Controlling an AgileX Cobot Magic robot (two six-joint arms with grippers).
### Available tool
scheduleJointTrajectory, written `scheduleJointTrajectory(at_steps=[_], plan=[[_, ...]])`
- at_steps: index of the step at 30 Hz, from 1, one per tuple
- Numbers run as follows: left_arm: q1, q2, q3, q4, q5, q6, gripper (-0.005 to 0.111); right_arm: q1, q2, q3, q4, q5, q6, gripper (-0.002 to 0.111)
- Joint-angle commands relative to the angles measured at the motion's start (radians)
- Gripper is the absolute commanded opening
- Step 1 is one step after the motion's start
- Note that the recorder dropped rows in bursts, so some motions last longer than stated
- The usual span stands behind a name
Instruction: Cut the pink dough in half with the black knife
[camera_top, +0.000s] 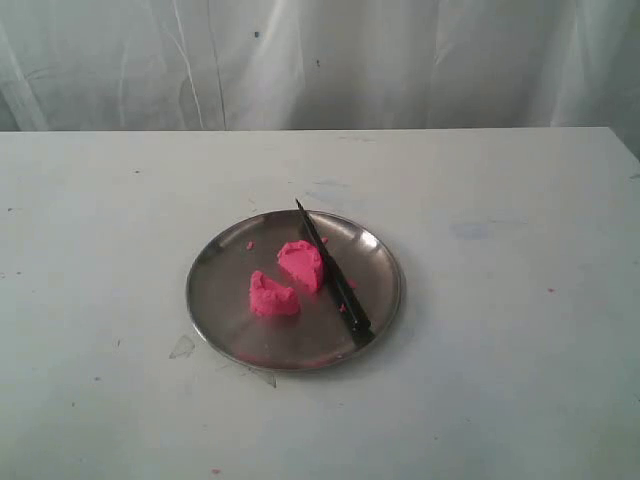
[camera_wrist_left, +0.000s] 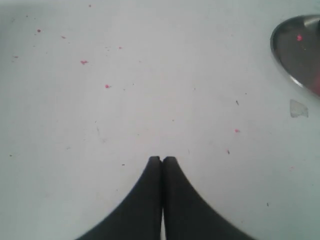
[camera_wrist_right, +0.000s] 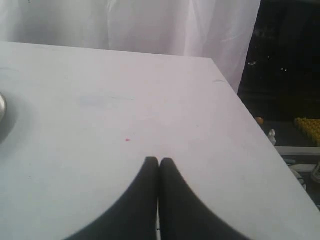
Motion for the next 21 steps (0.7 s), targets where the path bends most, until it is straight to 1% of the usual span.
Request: scheduleJointTrajectory(at_steps=[1,20,21], plan=[[0.003,-0.005,0.004,0.016,0.011,0.018,0.0,0.001,-0.003,0.002,-0.004,-0.005,-0.006,0.0],[0.003,-0.005,0.004,0.016,0.005,0.018,0.0,0.007,-0.003,0.002,-0.004,-0.005,-0.006,0.0],[0.003,-0.005,0.004,0.016,-0.011,0.018,0.0,0.007,-0.003,0.002,-0.004,-0.005,-0.006,0.0]])
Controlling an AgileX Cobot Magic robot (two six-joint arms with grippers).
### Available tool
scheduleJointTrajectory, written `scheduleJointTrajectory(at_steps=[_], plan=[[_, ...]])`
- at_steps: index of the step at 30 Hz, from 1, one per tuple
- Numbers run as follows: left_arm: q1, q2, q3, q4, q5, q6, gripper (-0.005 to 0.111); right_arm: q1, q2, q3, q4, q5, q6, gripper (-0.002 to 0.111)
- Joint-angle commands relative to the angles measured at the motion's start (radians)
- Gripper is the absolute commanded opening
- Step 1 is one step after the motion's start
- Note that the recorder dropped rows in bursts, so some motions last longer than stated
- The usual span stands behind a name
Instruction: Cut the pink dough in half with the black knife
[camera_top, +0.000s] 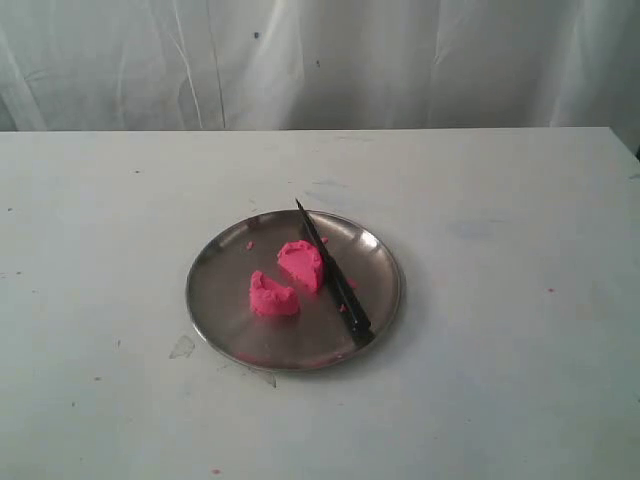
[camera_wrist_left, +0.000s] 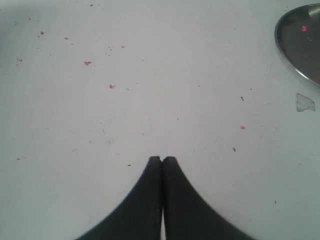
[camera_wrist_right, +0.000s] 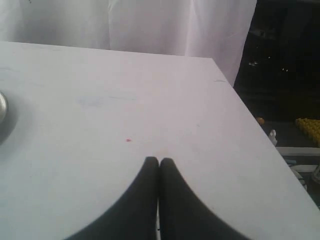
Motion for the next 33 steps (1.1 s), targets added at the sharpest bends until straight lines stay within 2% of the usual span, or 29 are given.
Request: scheduleJointTrajectory(at_steps=[1,4,33], plan=[[0.004,-0.003,0.004,-0.003,-0.032,-0.005,0.0,0.005,-0.003,0.002,-0.004,-0.005,-0.006,0.0],[0.004,-0.003,0.004,-0.003,-0.129,-0.005,0.0,0.005,-0.003,0.002,-0.004,-0.005,-0.006,0.0],[0.004,-0.003,0.004,-0.003,-0.112,-0.005,0.0,0.005,-0.003,0.002,-0.004,-0.005,-0.002,0.0]])
